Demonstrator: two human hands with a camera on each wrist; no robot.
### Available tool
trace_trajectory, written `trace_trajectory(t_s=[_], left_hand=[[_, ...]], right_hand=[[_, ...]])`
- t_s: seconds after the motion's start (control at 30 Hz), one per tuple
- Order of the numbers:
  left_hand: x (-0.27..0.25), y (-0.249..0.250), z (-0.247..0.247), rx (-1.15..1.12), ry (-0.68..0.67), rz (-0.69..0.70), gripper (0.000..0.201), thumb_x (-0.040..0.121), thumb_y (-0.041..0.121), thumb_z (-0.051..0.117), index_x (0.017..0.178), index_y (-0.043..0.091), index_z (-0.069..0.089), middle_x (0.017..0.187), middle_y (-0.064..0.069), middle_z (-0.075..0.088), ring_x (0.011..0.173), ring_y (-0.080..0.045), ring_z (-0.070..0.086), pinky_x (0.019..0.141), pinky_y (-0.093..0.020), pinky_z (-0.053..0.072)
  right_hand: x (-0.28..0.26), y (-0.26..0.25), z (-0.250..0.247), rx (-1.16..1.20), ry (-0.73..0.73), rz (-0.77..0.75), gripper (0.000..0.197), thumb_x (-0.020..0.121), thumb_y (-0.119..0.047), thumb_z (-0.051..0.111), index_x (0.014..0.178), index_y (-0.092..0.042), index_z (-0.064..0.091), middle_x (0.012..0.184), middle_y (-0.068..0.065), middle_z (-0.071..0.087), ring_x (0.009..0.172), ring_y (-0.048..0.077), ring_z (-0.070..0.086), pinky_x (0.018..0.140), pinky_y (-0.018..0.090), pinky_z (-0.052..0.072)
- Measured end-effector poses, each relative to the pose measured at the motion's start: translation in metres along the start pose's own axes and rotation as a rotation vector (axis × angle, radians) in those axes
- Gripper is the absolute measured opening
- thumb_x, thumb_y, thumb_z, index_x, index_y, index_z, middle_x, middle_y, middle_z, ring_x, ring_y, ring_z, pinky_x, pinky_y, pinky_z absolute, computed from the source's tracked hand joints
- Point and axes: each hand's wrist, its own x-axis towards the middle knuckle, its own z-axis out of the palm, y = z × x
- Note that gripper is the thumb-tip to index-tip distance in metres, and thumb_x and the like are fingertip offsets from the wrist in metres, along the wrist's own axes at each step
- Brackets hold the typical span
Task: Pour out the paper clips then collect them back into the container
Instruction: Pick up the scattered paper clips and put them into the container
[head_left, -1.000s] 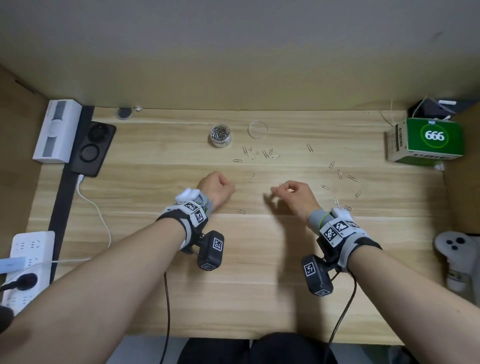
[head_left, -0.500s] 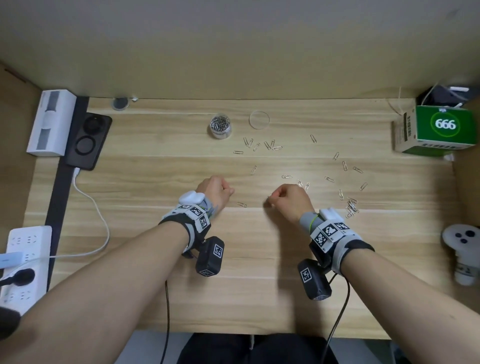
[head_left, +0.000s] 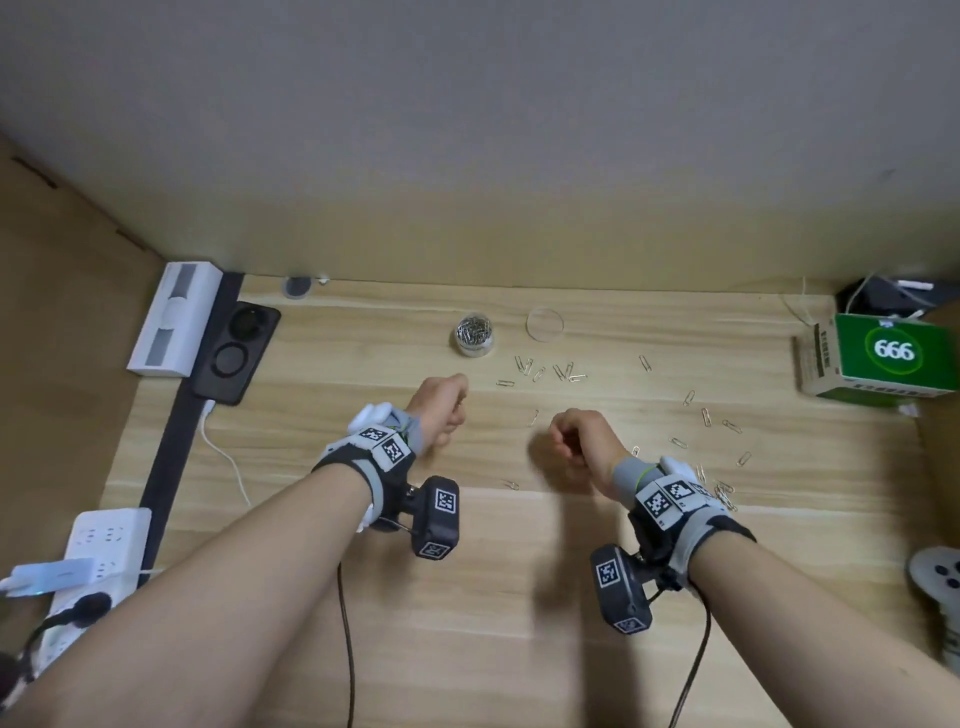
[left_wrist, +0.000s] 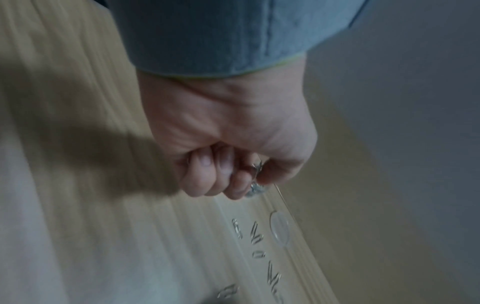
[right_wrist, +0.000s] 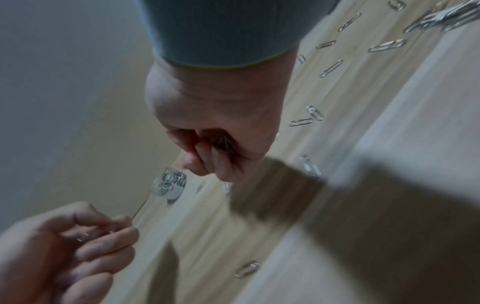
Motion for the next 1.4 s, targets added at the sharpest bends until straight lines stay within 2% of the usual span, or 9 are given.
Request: trace_trajectory(t_s=[0.27, 0.57, 0.63, 0.73, 0.87, 1.0, 1.13, 1.27, 1.4], left_hand=[[0.03, 0.012, -0.017, -0.038, 0.056, -0.012, 0.01, 0.079, 0.001, 0.048, 0.08, 0.01, 0.051, 0.06, -0.009, 0.052, 0.039, -0.013, 0.029, 0.038, -0.016, 0.019], [0.07, 0.049, -0.041, -0.459, 0.115, -0.23, 0.015, 0.089, 0.005, 0.047, 0.096, 0.002, 0.059, 0.07, -0.009, 0.056, 0.049, -0.013, 0.044, 0.039, -0.017, 0.035], [0.075, 0.048, -0.051, -0.544, 0.08, -0.342, 0.018, 0.09, 0.008, 0.047, 0.102, 0.0, 0.058, 0.077, -0.012, 0.058, 0.051, -0.016, 0.051, 0.044, -0.022, 0.046], [0.076, 0.041, -0.055, -0.586, 0.053, -0.403, 0.02, 0.09, -0.001, 0.05, 0.109, -0.004, 0.055, 0.085, -0.018, 0.058, 0.062, -0.02, 0.056, 0.073, -0.027, 0.055], [0.08, 0.033, -0.058, -0.427, 0.055, -0.303, 0.031, 0.089, -0.018, 0.049, 0.119, -0.011, 0.056, 0.113, -0.022, 0.061, 0.101, -0.027, 0.065, 0.075, -0.028, 0.061], [0.082, 0.031, -0.058, -0.238, 0.138, -0.163, 0.018, 0.084, -0.017, 0.06, 0.096, -0.005, 0.065, 0.098, -0.025, 0.069, 0.085, -0.027, 0.073, 0.085, -0.031, 0.058], [0.084, 0.03, -0.055, -0.11, 0.181, -0.071, 0.016, 0.084, -0.016, 0.061, 0.079, -0.002, 0.066, 0.093, -0.027, 0.07, 0.084, -0.03, 0.073, 0.085, -0.037, 0.058], [0.085, 0.043, -0.048, -0.042, 0.16, 0.065, 0.02, 0.082, -0.009, 0.068, 0.076, 0.009, 0.071, 0.085, -0.017, 0.074, 0.082, -0.023, 0.074, 0.086, -0.034, 0.058], [0.082, 0.071, -0.039, -0.06, 0.111, 0.114, 0.019, 0.079, -0.011, 0.069, 0.077, 0.008, 0.073, 0.09, -0.018, 0.074, 0.087, -0.026, 0.074, 0.089, -0.036, 0.057]], right_hand=[[0.036, -0.041, 0.01, 0.105, 0.085, 0.117, 0.026, 0.09, 0.002, 0.041, 0.078, 0.002, 0.063, 0.066, 0.016, 0.063, 0.054, 0.023, 0.059, 0.051, 0.026, 0.054], [0.077, -0.076, 0.021, 0.207, 0.237, 0.067, 0.02, 0.08, 0.003, 0.06, 0.061, -0.001, 0.065, 0.057, 0.015, 0.063, 0.056, 0.028, 0.059, 0.072, 0.043, 0.055], [0.082, -0.077, 0.024, 0.194, 0.238, 0.067, 0.024, 0.079, 0.007, 0.062, 0.057, -0.003, 0.063, 0.051, 0.01, 0.061, 0.051, 0.023, 0.058, 0.058, 0.03, 0.053], [0.08, -0.077, 0.03, 0.159, 0.169, 0.051, 0.016, 0.075, 0.013, 0.065, 0.066, 0.0, 0.066, 0.058, 0.011, 0.063, 0.056, 0.021, 0.061, 0.052, 0.024, 0.056], [0.089, -0.075, 0.036, 0.109, 0.123, -0.017, 0.023, 0.08, 0.022, 0.056, 0.07, 0.004, 0.066, 0.073, 0.015, 0.07, 0.063, 0.022, 0.067, 0.064, 0.027, 0.06], [0.1, -0.066, 0.036, -0.017, 0.134, -0.013, 0.02, 0.081, 0.016, 0.063, 0.074, -0.003, 0.068, 0.101, 0.022, 0.07, 0.092, 0.034, 0.068, 0.083, 0.037, 0.06], [0.1, -0.059, 0.037, -0.088, 0.143, -0.023, 0.023, 0.08, 0.012, 0.068, 0.073, -0.01, 0.072, 0.093, 0.018, 0.071, 0.088, 0.031, 0.068, 0.095, 0.045, 0.055], [0.096, -0.078, 0.04, 0.002, 0.135, -0.075, 0.022, 0.085, 0.014, 0.062, 0.077, -0.006, 0.068, 0.081, 0.012, 0.068, 0.07, 0.019, 0.066, 0.078, 0.028, 0.06], [0.095, -0.107, 0.042, 0.013, 0.133, -0.125, 0.023, 0.087, 0.011, 0.061, 0.077, -0.008, 0.069, 0.075, 0.01, 0.066, 0.075, 0.024, 0.062, 0.087, 0.036, 0.055]])
